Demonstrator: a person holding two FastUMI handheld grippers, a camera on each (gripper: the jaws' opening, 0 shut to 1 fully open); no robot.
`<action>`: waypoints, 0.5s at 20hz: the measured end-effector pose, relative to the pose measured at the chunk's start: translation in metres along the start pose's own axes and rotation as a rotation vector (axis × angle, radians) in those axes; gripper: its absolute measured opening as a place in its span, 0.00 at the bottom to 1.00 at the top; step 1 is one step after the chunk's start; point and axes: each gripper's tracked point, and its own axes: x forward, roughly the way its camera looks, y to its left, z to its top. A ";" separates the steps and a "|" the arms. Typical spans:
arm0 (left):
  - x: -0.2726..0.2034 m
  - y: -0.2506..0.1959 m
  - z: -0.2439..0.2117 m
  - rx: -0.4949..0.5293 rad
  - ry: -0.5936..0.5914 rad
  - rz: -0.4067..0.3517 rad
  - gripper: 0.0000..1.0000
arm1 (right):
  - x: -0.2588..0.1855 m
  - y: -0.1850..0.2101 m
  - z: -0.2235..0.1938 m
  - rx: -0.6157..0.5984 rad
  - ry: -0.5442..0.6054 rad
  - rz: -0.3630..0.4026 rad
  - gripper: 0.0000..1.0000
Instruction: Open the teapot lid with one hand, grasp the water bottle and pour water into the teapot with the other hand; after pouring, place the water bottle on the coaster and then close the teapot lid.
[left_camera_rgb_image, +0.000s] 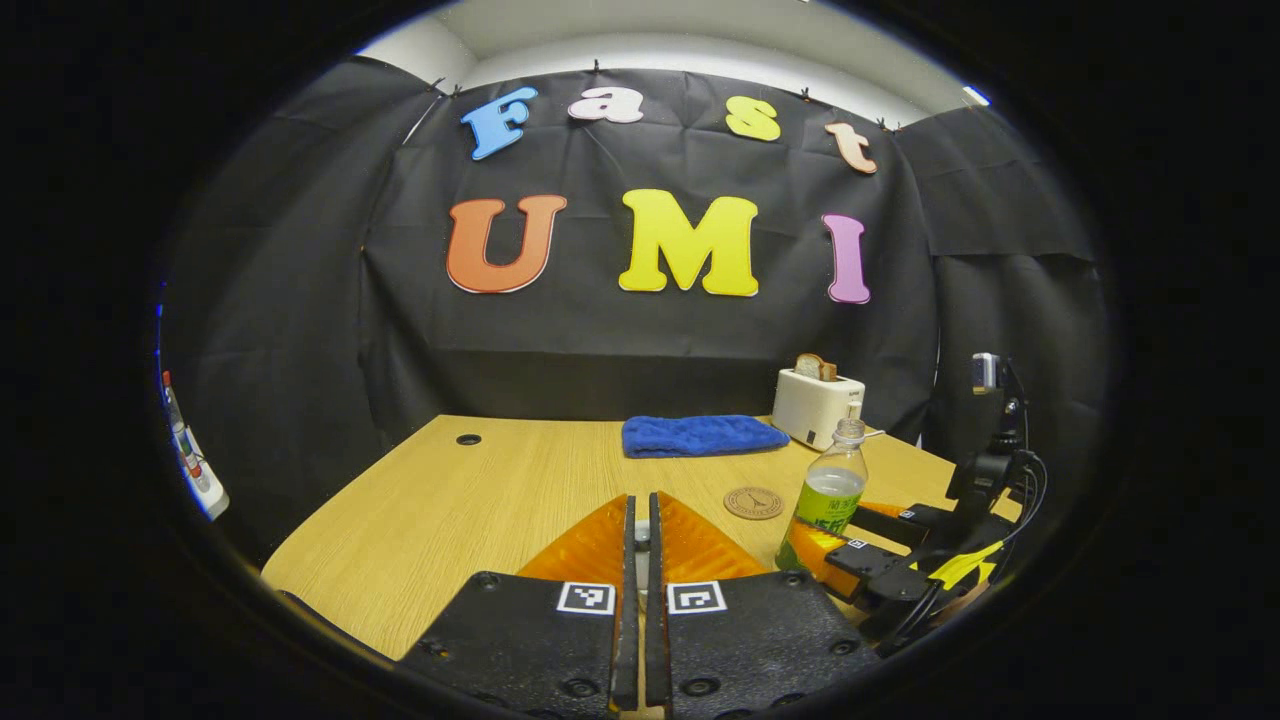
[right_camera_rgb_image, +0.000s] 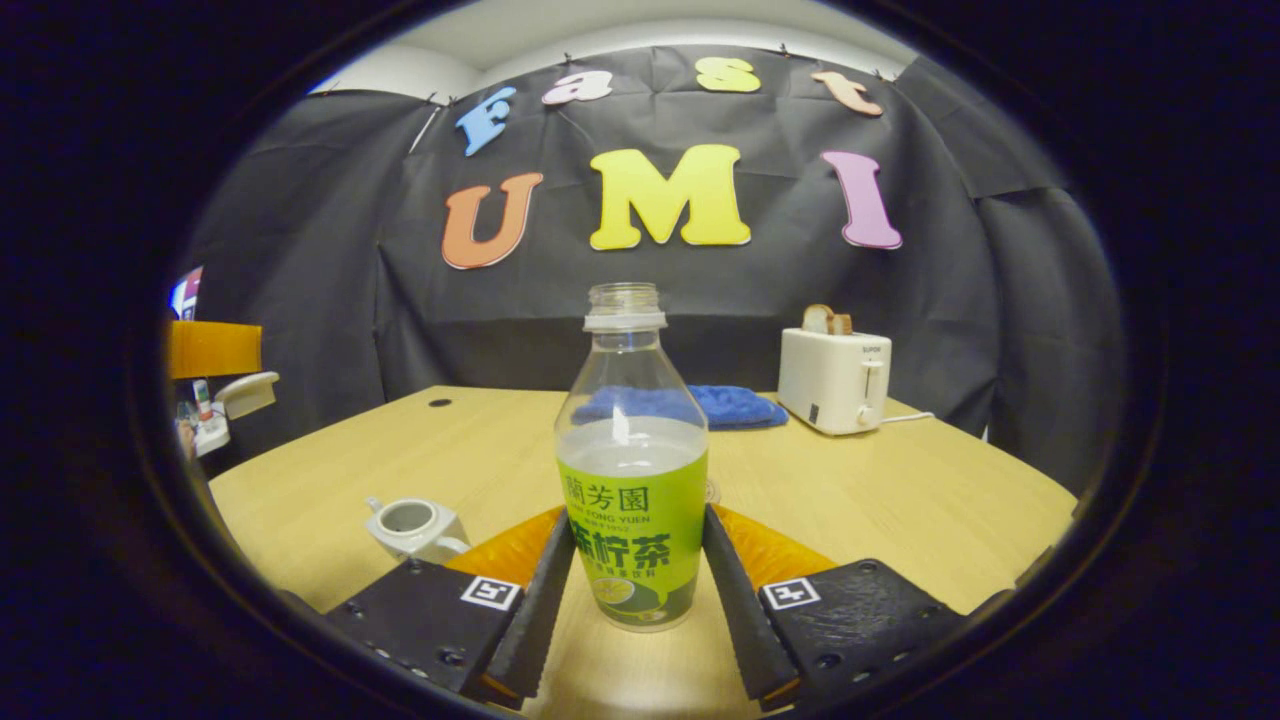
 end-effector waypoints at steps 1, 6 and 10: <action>-0.001 0.003 0.000 0.001 0.002 0.005 0.05 | -0.002 -0.001 0.005 -0.030 -0.002 -0.011 0.73; -0.004 0.017 0.001 0.000 0.004 0.026 0.05 | -0.005 -0.001 0.018 -0.243 0.022 -0.032 0.72; -0.007 0.029 0.003 0.016 -0.002 0.055 0.05 | -0.002 0.000 0.017 -0.417 0.068 -0.032 0.73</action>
